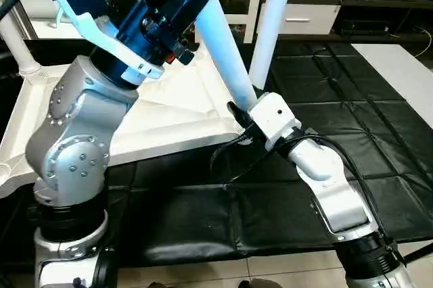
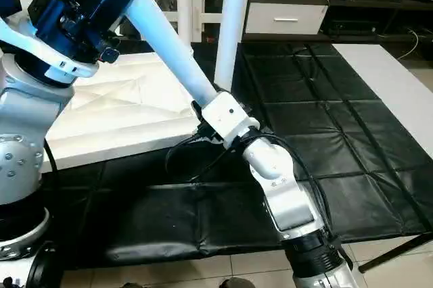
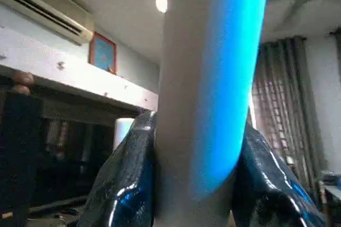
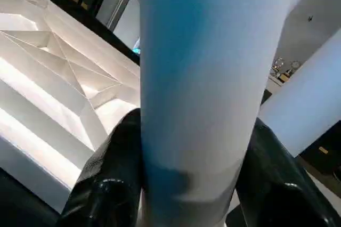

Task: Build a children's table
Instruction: Pick table leg

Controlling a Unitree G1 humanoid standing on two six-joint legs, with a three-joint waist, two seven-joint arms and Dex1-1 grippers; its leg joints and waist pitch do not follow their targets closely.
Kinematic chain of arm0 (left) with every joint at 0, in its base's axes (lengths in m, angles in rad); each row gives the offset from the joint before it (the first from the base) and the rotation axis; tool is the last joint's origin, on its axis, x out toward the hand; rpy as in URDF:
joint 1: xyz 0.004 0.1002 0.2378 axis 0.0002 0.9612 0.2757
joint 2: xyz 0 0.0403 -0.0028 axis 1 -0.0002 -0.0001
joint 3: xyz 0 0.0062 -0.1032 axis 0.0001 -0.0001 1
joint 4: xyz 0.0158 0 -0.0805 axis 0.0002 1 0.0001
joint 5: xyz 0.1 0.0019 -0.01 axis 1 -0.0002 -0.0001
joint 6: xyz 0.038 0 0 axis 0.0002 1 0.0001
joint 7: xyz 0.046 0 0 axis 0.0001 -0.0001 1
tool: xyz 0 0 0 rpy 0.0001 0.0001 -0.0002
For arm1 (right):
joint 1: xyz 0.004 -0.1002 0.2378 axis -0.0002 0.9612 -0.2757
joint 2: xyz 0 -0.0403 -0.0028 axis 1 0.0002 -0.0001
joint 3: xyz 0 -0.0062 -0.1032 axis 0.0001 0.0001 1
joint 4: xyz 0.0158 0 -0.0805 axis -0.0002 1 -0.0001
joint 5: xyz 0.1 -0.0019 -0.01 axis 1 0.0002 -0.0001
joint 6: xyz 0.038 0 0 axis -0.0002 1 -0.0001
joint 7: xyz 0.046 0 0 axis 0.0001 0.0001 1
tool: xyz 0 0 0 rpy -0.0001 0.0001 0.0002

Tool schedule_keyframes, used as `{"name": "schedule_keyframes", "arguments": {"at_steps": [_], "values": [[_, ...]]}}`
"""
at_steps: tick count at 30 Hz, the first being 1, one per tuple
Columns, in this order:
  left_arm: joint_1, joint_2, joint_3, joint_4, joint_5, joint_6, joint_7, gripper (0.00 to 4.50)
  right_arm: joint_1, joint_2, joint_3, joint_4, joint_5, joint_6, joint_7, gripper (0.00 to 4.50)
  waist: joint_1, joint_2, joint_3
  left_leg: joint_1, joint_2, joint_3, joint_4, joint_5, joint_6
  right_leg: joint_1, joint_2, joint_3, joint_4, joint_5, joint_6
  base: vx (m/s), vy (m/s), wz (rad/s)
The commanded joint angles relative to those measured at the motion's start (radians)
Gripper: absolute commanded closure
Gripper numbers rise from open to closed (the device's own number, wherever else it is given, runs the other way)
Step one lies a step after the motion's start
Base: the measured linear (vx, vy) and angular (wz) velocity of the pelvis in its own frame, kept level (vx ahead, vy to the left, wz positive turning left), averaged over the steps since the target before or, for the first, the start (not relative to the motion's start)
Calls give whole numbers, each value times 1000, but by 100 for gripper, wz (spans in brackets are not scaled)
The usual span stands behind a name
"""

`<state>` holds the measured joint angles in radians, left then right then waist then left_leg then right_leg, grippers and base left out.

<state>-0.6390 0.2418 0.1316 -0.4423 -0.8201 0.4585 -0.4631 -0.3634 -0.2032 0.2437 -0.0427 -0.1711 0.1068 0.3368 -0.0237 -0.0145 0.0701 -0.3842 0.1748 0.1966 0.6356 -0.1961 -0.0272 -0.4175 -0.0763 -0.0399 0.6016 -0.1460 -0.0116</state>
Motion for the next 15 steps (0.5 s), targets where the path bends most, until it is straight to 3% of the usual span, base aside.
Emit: {"name": "schedule_keyframes", "arguments": {"at_steps": [1,2,3,10,13,15], "values": [[1,-6,-40,-42,-25,28,5,302,-5,-1,-13,-14,8,18,2,263,-7,16,-74,28,41,-28,-90,-362,-64,32,-33,31,-67,-342,-118,0,0,0],[3,-7,-38,-41,-41,32,2,246,-5,-1,-13,-14,9,18,3,263,-6,16,-75,27,41,-28,-89,-357,-64,34,-34,31,-67,-338,-119,0,0,0],[0,-10,-30,-30,-71,44,3,232,-5,-1,-13,-14,10,18,4,264,-6,16,-74,26,40,-28,-89,-356,-64,35,-35,31,-68,-340,-119,0,0,0],[-25,-9,6,-7,-105,55,15,189,-3,1,-14,-15,23,23,17,264,-6,15,-74,27,38,-28,-88,-367,-64,34,-34,31,-69,-365,-113,0,0,0],[-27,6,35,-14,-165,82,21,148,8,16,-29,-23,78,65,43,264,-7,15,-75,27,37,-28,-87,-368,-63,33,-33,30,-69,-370,-110,0,0,0],[-14,35,65,-23,-221,108,9,147,14,22,-37,-32,113,82,63,264,-7,19,-75,27,37,-29,-88,-373,-64,33,-32,30,-68,-369,-112,0,0,0]]}}
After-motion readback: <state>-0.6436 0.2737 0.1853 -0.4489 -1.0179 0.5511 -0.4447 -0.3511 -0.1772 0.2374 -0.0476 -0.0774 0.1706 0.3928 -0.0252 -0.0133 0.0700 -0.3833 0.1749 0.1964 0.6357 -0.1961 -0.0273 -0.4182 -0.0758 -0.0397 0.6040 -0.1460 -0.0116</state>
